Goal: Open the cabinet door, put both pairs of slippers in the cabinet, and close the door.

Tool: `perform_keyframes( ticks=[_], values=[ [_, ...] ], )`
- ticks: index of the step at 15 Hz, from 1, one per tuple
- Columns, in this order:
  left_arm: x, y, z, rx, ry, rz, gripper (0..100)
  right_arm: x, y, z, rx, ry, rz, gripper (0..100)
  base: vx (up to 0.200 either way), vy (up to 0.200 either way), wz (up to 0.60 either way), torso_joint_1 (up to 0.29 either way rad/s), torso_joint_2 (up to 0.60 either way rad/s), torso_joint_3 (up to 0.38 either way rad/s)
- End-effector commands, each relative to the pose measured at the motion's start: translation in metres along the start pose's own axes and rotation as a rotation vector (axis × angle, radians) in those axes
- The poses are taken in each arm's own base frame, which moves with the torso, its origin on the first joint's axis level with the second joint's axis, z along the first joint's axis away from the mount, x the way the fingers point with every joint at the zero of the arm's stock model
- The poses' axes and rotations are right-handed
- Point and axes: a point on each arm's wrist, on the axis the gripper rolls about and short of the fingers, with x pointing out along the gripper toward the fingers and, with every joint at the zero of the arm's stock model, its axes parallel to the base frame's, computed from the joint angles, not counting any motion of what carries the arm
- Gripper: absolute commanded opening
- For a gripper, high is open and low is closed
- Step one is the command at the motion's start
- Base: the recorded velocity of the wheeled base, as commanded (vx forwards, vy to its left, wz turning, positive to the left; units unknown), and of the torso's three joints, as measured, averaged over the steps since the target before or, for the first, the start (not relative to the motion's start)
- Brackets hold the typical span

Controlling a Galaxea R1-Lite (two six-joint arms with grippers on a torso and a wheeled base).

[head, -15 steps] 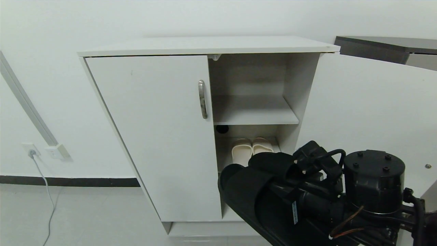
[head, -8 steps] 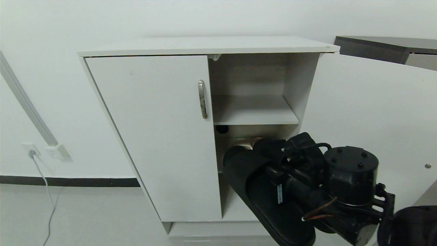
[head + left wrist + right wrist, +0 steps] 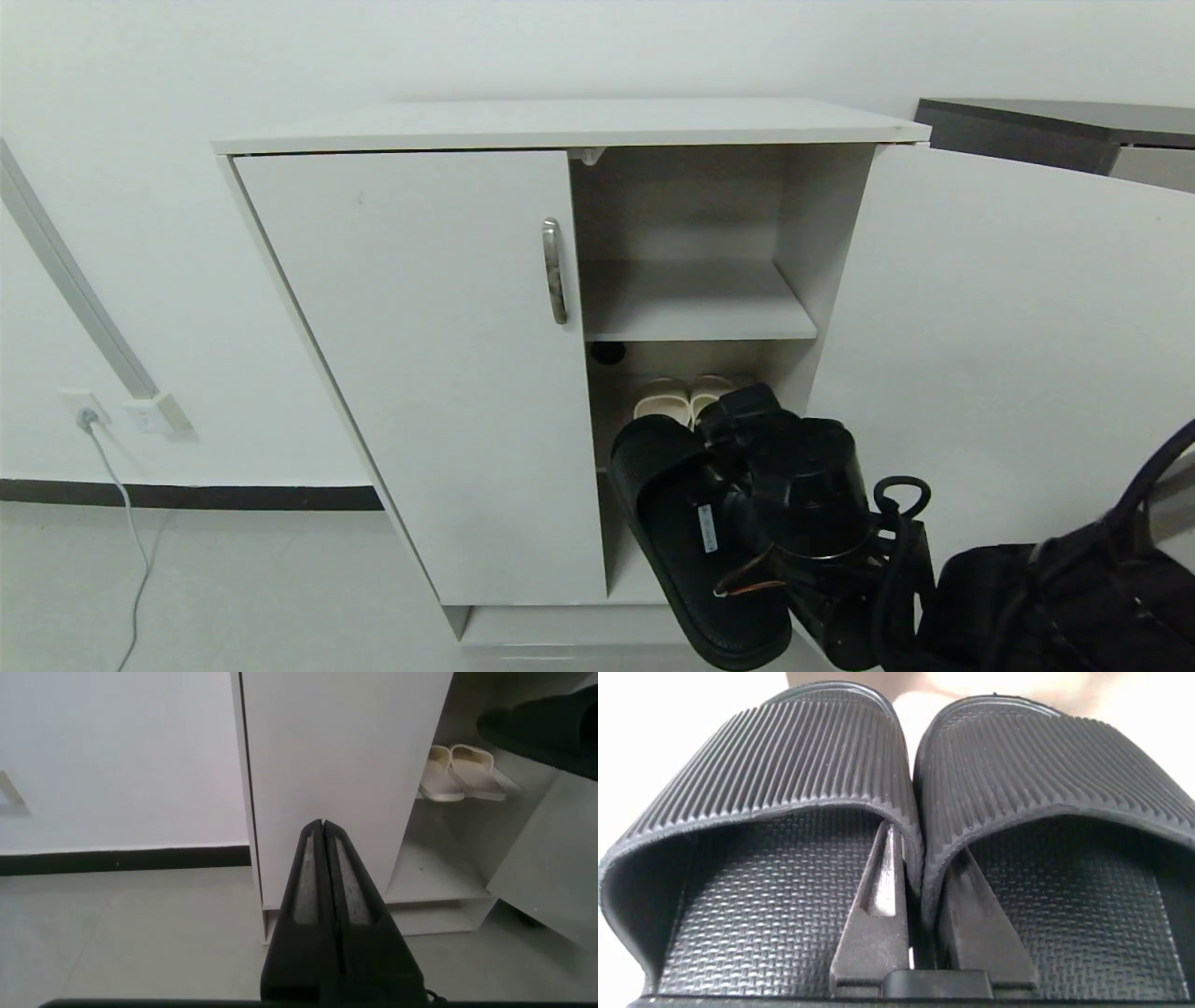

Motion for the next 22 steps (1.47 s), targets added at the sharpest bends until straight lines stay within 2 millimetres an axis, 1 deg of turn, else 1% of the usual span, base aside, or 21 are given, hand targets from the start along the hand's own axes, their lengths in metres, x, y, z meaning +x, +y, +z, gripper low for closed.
perform_keyframes(
  ticks=[1, 3, 5, 6, 8, 11, 12, 14, 22],
  values=[
    [0.0, 0.0, 0.0, 0.001, -0.001, 0.0, 0, -0.002, 0.011, 0.028, 0.064, 0.025, -0.029, 0, 0.0, 0.0, 0.0, 0.0, 0.0, 0.0],
    [0.0, 0.0, 0.0, 0.001, 0.0, 0.0, 0, -0.014, 0.021, 0.058, 0.139, 0.098, -0.032, 0, 0.0, 0.0, 0.0, 0.0, 0.0, 0.0],
    [0.0, 0.0, 0.0, 0.003, 0.0, 0.0, 0, -0.026, 0.026, 0.09, 0.218, 0.139, -0.065, 0, 0.0, 0.0, 0.0, 0.0, 0.0, 0.0],
    [0.0, 0.0, 0.0, 0.003, -0.001, 0.0, 0, -0.026, 0.026, 0.102, 0.229, 0.114, -0.12, 0, 0.0, 0.0, 0.0, 0.0, 0.0, 0.0],
    [0.0, 0.0, 0.0, 0.003, 0.0, 0.0, 0, -0.028, 0.024, 0.115, 0.187, 0.072, -0.137, 0, 0.0, 0.0, 0.0, 0.0, 0.0, 0.0],
    [0.0, 0.0, 0.0, 0.003, 0.0, 0.0, 0, -0.019, 0.018, 0.122, 0.156, 0.015, -0.154, 0, 0.0, 0.0, 0.0, 0.0, 0.0, 0.0],
    [0.0, 0.0, 0.0, 0.001, 0.0, 0.0, 0, -0.008, 0.013, 0.124, 0.165, -0.016, -0.191, 0, 0.0, 0.0, 0.0, 0.0, 0.0, 0.0],
    [0.0, 0.0, 0.0, 0.001, -0.001, 0.0, 0, 0.0, 0.009, 0.121, 0.181, -0.029, -0.215, 0, 0.0, 0.0, 0.0, 0.0, 0.0, 0.0],
    [0.0, 0.0, 0.0, 0.003, 0.0, 0.0, 0, 0.004, 0.006, 0.11, 0.176, -0.013, -0.226, 0, 0.0, 0.0, 0.0, 0.0, 0.0, 0.0]
  ],
)
